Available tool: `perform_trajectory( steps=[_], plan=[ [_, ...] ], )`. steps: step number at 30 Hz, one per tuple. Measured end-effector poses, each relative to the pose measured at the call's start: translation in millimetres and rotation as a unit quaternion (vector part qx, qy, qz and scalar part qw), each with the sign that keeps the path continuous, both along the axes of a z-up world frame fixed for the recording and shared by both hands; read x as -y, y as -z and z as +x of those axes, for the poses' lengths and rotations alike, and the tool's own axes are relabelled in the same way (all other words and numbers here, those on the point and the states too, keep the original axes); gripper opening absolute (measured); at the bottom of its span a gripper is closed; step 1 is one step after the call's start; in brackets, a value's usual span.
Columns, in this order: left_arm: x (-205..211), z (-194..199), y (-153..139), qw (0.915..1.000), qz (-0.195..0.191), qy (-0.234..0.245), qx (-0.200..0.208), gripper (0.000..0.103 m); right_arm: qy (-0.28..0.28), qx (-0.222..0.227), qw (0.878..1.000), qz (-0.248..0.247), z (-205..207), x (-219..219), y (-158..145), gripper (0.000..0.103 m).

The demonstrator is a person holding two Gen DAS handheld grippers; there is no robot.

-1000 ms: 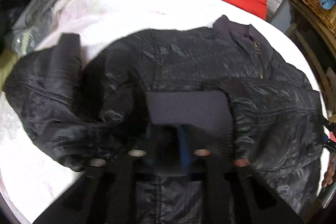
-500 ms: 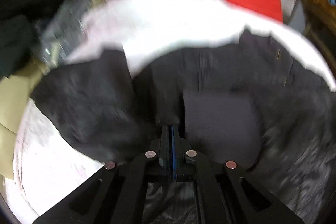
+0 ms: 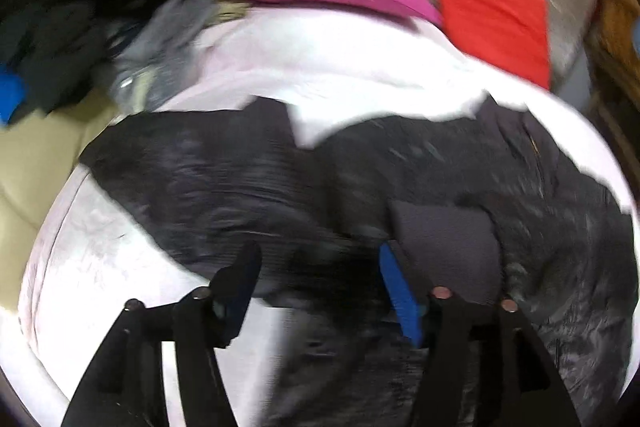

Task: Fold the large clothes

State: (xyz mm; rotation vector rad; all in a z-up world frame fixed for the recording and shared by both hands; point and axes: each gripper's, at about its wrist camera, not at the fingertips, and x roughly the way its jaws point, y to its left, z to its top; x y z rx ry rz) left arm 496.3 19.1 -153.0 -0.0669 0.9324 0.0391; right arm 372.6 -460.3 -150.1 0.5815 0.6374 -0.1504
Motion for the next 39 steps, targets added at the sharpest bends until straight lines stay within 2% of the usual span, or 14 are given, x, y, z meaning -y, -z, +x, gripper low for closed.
perform_trajectory(
  steps=[2,6,10,11,13,16,21,23,26,27,29,34,36,39],
  plan=[
    [-46.2,3.2,-2.8,0.9984,-0.028,-0.049,-0.007,0.073,-0.046,-0.002,0.999,0.024,8.3,-12.7,6.3,0.083],
    [-127.6,5.7,3.0,0.9862,-0.079,-0.144,-0.024,0.074,-0.103,-0.022,0.993,0.047,23.4,-37.9,19.5,0.083],
    [-199.9,12.5,31.0,0.9631,-0.158,-0.21,-0.056,0.074,-0.124,-0.037,0.991,0.032,32.1,-62.4,28.9,0.082],
    [-219.3,15.5,43.6,0.9505,-0.196,-0.23,-0.072,0.074,-0.128,-0.041,0.991,0.024,35.8,-68.5,31.0,0.082],
    [-235.8,18.4,58.4,0.9318,-0.257,-0.245,-0.077,0.074,-0.129,-0.046,0.991,0.009,36.0,-72.1,36.7,0.082],
    [-248.8,26.8,70.9,0.9118,-0.317,-0.253,-0.061,0.074,-0.125,-0.052,0.991,-0.005,41.3,-75.0,42.3,0.082],
    [-253.3,45.9,79.4,0.8969,-0.35,-0.267,-0.043,0.071,-0.118,-0.053,0.992,-0.009,42.7,-69.7,42.5,0.082],
    [-255.3,50.5,83.5,0.8949,-0.354,-0.27,-0.035,0.059,-0.117,-0.052,0.992,-0.013,43.6,-69.9,41.8,0.082],
    [-256.2,68.0,90.3,0.9022,-0.334,-0.272,-0.027,0.038,-0.12,-0.054,0.991,-0.018,47.6,-72.1,43.0,0.082],
    [-253.7,69.7,88.0,0.9096,-0.317,-0.267,-0.021,0.023,-0.12,-0.056,0.991,-0.02,48.3,-72.7,43.9,0.082],
    [-247.2,71.2,80.9,0.9207,-0.292,-0.259,-0.014,0.013,-0.117,-0.059,0.991,-0.025,49.7,-73.3,45.1,0.082],
    [-210.4,71.4,26.4,0.9549,-0.204,-0.213,0.035,0.009,-0.102,-0.05,0.993,-0.018,45.8,-67.4,40.6,0.082],
    [-178.9,65.5,-13.4,0.9695,-0.168,-0.168,0.062,0.009,-0.093,-0.044,0.995,-0.01,42.8,-62.1,37.0,0.082],
    [-125.2,55.7,-62.6,0.9829,-0.126,-0.099,0.091,0.008,-0.079,-0.037,0.996,0.002,38.8,-53.9,32.5,0.082]
  ],
)
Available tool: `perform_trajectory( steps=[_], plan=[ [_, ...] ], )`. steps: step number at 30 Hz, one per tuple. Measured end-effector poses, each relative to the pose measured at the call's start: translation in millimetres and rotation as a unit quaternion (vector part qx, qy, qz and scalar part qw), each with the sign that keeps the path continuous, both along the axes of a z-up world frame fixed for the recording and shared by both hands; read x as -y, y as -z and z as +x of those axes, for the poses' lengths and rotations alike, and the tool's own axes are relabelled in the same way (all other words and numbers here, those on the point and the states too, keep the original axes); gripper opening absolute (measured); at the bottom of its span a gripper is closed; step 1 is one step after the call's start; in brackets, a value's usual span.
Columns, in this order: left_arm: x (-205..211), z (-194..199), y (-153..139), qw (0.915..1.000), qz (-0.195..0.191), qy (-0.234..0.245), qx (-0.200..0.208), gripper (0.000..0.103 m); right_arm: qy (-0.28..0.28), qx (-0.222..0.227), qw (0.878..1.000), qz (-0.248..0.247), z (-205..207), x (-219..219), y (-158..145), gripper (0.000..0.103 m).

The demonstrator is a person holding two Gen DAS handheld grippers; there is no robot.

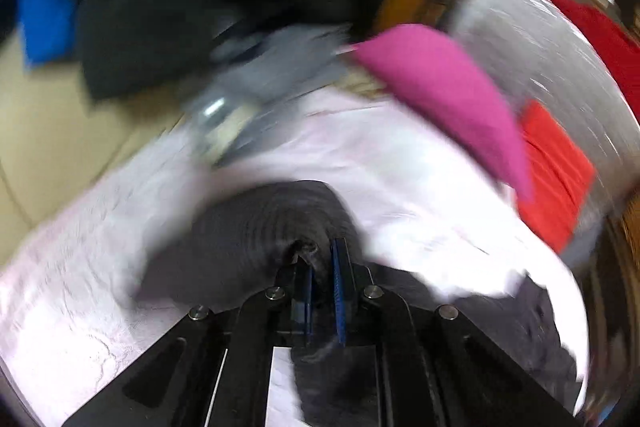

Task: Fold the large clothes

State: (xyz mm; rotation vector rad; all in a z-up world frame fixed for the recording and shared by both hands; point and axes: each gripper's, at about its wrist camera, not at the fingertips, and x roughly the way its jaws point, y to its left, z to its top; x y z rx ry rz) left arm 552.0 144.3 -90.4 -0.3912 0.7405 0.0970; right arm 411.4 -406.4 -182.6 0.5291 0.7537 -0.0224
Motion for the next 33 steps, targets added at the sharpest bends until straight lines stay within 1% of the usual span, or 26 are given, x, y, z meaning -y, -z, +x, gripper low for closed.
perform_trajectory(
  steps=[1,2,4,6,8,12,14,15,16,17,18,19,20,22,23,24,25,26,27,29,30,31,32,33],
  plan=[
    [16.4,-3.0,-11.5,0.9997,0.01,0.018,0.008,0.008,0.006,0.002,1.0,0.009,-2.0,4.7,-1.8,0.082],
    [42.3,-10.0,-26.9,0.9983,0.028,0.047,0.02,0.008,0.011,0.005,1.0,0.015,-3.6,8.5,-3.8,0.082],
    [87.5,-21.3,-44.9,0.9933,0.056,0.096,0.033,0.008,0.021,0.007,0.999,0.029,-7.1,16.8,-7.2,0.082],
    [134.7,-37.2,-55.8,0.9856,0.078,0.145,0.038,0.008,0.028,0.011,0.998,0.046,-11.7,26.1,-9.8,0.082],
    [188.2,-52.6,-58.0,0.9748,0.091,0.201,0.035,0.008,0.039,0.014,0.997,0.062,-17.6,36.5,-13.1,0.082],
    [270.6,-74.5,-41.3,0.9555,0.102,0.277,0.011,0.008,0.054,0.024,0.994,0.096,-30.2,59.3,-18.7,0.082],
    [306.8,-90.0,-27.6,0.9437,0.116,0.31,0.004,0.009,0.06,0.029,0.992,0.111,-35.3,68.7,-20.5,0.082],
    [325.9,-96.3,-16.4,0.9361,0.125,0.329,-0.01,0.013,0.064,0.032,0.99,0.12,-38.3,74.5,-21.7,0.082],
    [348.5,-106.3,0.9,0.9253,0.142,0.35,-0.035,0.013,0.065,0.033,0.989,0.125,-40.1,77.6,-22.1,0.082],
    [360.7,-112.8,14.1,0.9179,0.155,0.362,-0.052,0.014,0.066,0.032,0.989,0.131,-42.0,81.4,-22.2,0.082],
    [369.0,-121.3,24.7,0.9123,0.168,0.368,-0.062,0.025,0.068,0.03,0.988,0.137,-43.4,84.6,-21.7,0.082],
    [371.0,-127.1,32.2,0.9093,0.176,0.372,-0.065,0.036,0.069,0.027,0.987,0.145,-44.6,87.1,-20.7,0.082],
    [368.6,-135.2,37.8,0.9079,0.178,0.375,-0.061,0.04,0.066,0.024,0.986,0.151,-45.3,88.6,-20.1,0.082],
    [354.2,-154.2,34.0,0.9099,0.16,0.381,-0.038,0.05,0.06,0.021,0.986,0.157,-45.2,88.9,-19.5,0.082],
    [342.7,-167.8,28.8,0.9125,0.146,0.382,-0.018,0.055,0.056,0.02,0.986,0.154,-44.8,88.0,-19.8,0.082],
    [332.9,-172.1,25.5,0.9152,0.137,0.379,-0.004,0.065,0.051,0.019,0.987,0.15,-43.6,85.9,-19.9,0.082],
    [316.6,-181.3,16.2,0.9205,0.126,0.369,0.027,0.072,0.044,0.018,0.988,0.147,-42.3,82.2,-19.8,0.082],
    [305.5,-182.8,8.4,0.9246,0.119,0.358,0.051,0.074,0.035,0.017,0.989,0.143,-40.5,77.6,-19.9,0.082],
    [283.1,-188.6,-1.8,0.9328,0.103,0.334,0.089,0.075,0.027,0.016,0.99,0.139,-38.9,72.6,-19.9,0.082],
    [253.7,-183.4,-8.4,0.9453,0.08,0.294,0.117,0.076,-0.005,0.012,0.992,0.123,-33.8,52.1,-21.2,0.082],
    [231.5,-173.0,-8.2,0.9555,0.065,0.259,0.125,0.077,-0.024,0.01,0.994,0.107,-31.2,39.0,-23.2,0.082],
    [216.6,-165.4,-5.7,0.963,0.061,0.233,0.12,0.077,-0.045,0.011,0.995,0.086,-29.2,25.5,-26.3,0.082],
    [202.7,-155.3,-0.6,0.9707,0.063,0.206,0.107,0.077,-0.063,0.014,0.996,0.065,-28.5,12.7,-29.9,0.082],
    [196.3,-148.0,3.7,0.9756,0.066,0.188,0.092,0.077,-0.082,0.019,0.995,0.045,-28.2,-1.4,-34.6,0.082]
  ],
)
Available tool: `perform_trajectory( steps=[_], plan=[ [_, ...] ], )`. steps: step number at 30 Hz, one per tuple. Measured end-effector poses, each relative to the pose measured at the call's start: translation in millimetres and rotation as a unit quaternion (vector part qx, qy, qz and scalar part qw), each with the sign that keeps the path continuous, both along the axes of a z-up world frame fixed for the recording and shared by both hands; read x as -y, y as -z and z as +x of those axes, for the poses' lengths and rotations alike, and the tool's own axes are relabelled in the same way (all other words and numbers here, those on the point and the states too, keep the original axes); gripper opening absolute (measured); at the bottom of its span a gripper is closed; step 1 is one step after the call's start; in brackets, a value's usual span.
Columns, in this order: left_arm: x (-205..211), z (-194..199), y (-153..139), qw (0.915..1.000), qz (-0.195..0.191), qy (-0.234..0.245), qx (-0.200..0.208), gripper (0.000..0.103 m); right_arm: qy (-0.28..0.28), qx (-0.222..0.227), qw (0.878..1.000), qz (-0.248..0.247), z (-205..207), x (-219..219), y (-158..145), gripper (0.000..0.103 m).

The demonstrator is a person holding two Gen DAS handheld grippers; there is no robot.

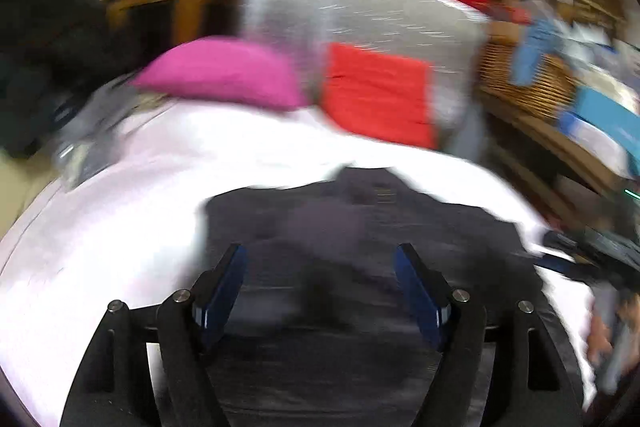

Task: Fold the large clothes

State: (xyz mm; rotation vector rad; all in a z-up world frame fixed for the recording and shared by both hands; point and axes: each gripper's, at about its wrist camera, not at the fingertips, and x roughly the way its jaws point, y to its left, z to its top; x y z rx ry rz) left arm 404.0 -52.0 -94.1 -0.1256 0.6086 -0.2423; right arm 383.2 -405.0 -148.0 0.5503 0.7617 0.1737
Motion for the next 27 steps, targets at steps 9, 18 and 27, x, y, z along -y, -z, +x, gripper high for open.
perform_trajectory(
  steps=[9,18,27],
  plan=[
    [-73.0,71.0,61.5,0.97,-0.005,-0.16,-0.183,0.075,-0.105,0.02,0.986,-0.131,25.7,-117.0,-12.0,0.083],
    [-62.1,73.1,75.6,0.9687,0.019,-0.135,-0.208,0.075,-0.131,-0.029,0.947,-0.293,61.3,-183.5,20.1,0.083],
    [-19.7,69.4,86.0,0.9757,0.104,-0.069,-0.18,0.075,0.021,-0.069,0.982,-0.173,67.5,-100.4,17.7,0.029]
  ],
)
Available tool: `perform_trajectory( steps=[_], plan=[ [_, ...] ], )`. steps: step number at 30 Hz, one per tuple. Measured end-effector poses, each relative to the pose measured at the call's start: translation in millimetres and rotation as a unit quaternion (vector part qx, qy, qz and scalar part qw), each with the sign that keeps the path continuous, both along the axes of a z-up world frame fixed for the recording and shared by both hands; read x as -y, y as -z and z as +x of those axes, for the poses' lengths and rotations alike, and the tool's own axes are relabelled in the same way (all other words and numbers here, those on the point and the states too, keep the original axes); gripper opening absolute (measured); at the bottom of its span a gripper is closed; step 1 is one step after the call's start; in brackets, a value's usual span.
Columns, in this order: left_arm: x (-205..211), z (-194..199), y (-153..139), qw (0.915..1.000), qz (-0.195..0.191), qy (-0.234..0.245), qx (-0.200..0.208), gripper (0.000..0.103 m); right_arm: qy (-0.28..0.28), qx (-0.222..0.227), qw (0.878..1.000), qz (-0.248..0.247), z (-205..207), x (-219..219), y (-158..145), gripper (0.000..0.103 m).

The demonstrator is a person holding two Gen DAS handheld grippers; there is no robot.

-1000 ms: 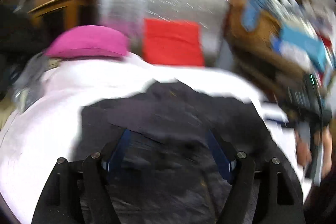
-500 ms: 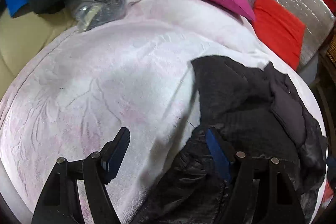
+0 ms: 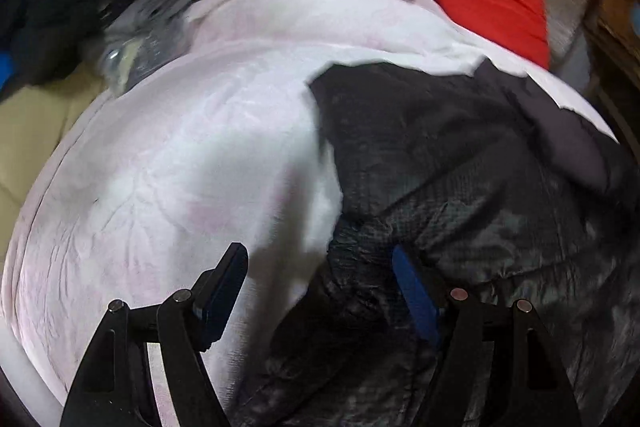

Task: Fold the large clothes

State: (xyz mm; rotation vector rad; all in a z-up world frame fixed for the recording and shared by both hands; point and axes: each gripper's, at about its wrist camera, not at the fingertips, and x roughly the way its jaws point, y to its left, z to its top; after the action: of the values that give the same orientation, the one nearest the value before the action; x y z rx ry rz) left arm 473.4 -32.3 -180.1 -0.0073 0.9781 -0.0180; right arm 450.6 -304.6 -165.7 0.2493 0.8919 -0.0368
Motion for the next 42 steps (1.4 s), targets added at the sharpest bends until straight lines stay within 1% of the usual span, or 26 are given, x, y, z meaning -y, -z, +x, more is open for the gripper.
perform_trajectory(
  steps=[3,5,6,7,8,9,10,11,12,13,15,16,18,20,21,24,26,28,29,31,32,33,36,38,40,42],
  plan=[
    [15.2,-5.4,1.4,0.9992,0.026,0.028,0.008,0.075,0.053,-0.008,0.998,0.046,-15.2,42.3,7.6,0.029],
    [22.4,-7.6,1.3,0.9982,0.046,0.036,0.014,0.075,0.08,-0.031,0.991,0.107,-25.2,70.5,19.2,0.029],
    [23.2,-7.3,0.8,0.998,0.051,0.036,0.014,0.075,0.085,-0.04,0.986,0.139,-27.8,78.9,22.8,0.03],
    [22.4,-6.7,0.8,0.9982,0.047,0.034,0.012,0.075,0.086,-0.04,0.983,0.155,-30.3,84.1,20.5,0.03],
    [19.9,-5.2,0.8,0.9988,0.038,0.031,0.007,0.075,0.083,-0.035,0.984,0.152,-33.3,82.3,16.6,0.03],
    [16.7,-3.6,1.2,0.9993,0.026,0.026,0.002,0.075,0.072,-0.021,0.988,0.136,-36.9,77.6,5.7,0.032],
    [13.5,-2.2,2.0,0.9997,0.014,0.021,-0.003,0.075,0.058,-0.005,0.991,0.123,-40.6,70.2,-5.5,0.043],
    [11.9,-1.4,2.5,0.9998,0.008,0.019,-0.006,0.075,0.045,0.007,0.993,0.112,-42.3,61.8,-15.7,0.06],
    [11.0,-0.7,2.8,0.9998,0.006,0.019,-0.007,0.075,0.034,0.021,0.994,0.101,-43.3,52.8,-26.9,0.092],
    [9.4,0.0,2.8,0.9998,0.001,0.018,-0.009,0.075,0.025,0.044,0.995,0.088,-44.9,41.2,-39.3,0.098],
    [5.8,4.0,3.1,0.9997,-0.013,0.013,-0.016,0.075,-0.016,0.084,0.996,0.039,-42.7,15.0,-58.5,0.098],
    [1.1,6.2,3.4,0.9993,-0.028,0.009,-0.022,0.075,-0.037,0.085,0.996,0.001,-37.6,-1.0,-63.0,0.098],
    [-5.9,7.9,4.5,0.9983,-0.049,0.002,-0.03,0.076,-0.071,0.065,0.994,-0.047,-24.1,-27.5,-61.2,0.098],
    [-13.3,10.8,6.7,0.9962,-0.076,-0.004,-0.041,0.076,-0.108,0.026,0.991,-0.078,-6.0,-51.4,-44.8,0.098],
    [-15.5,10.1,7.9,0.9958,-0.081,-0.003,-0.043,0.076,-0.117,0.013,0.989,-0.091,2.1,-60.2,-35.1,0.098],
    [-20.9,11.6,9.5,0.9947,-0.092,0.001,-0.048,0.076,-0.13,-0.016,0.985,-0.113,20.2,-72.4,-8.6,0.098],
    [-22.5,12.4,10.1,0.9945,-0.093,0.004,-0.049,0.076,-0.124,-0.037,0.984,-0.125,27.5,-72.8,8.9,0.098],
    [-21.3,10.6,10.2,0.9946,-0.091,0.006,-0.049,0.076,-0.112,-0.052,0.983,-0.137,40.7,-70.4,26.1,0.095],
    [-20.0,10.6,10.1,0.9948,-0.089,0.007,-0.049,0.076,-0.097,-0.047,0.985,-0.135,43.5,-65.5,30.6,0.091],
    [-17.6,9.0,9.2,0.9955,-0.083,0.008,-0.046,0.076,-0.061,-0.039,0.991,-0.117,42.3,-52.2,32.2,0.054],
    [-16.8,8.2,8.5,0.9957,-0.08,0.008,-0.045,0.076,-0.048,-0.036,0.992,-0.11,41.9,-45.1,30.5,0.044],
    [-15.6,9.1,8.3,0.9958,-0.079,0.008,-0.045,0.076,-0.031,-0.028,0.995,-0.091,39.1,-31.5,26.0,0.029],
    [-9.8,8.3,7.1,0.9968,-0.069,0.009,-0.039,0.076,0.01,-0.004,1.0,-0.023,32.9,3.0,13.8,0.022],
    [-5.4,7.0,5.3,0.9979,-0.055,0.01,-0.032,0.076,0.052,0.021,0.998,0.023,18.9,35.4,4.2,0.019],
    [0.1,6.5,2.9,0.9987,-0.043,0.01,-0.025,0.076,0.094,0.041,0.991,0.09,-1.1,73.4,-0.1,0.019],
    [4.6,6.0,1.4,0.9993,-0.03,0.01,-0.018,0.075,0.122,0.048,0.982,0.138,-18.1,102.4,3.0,0.019]
  ],
)
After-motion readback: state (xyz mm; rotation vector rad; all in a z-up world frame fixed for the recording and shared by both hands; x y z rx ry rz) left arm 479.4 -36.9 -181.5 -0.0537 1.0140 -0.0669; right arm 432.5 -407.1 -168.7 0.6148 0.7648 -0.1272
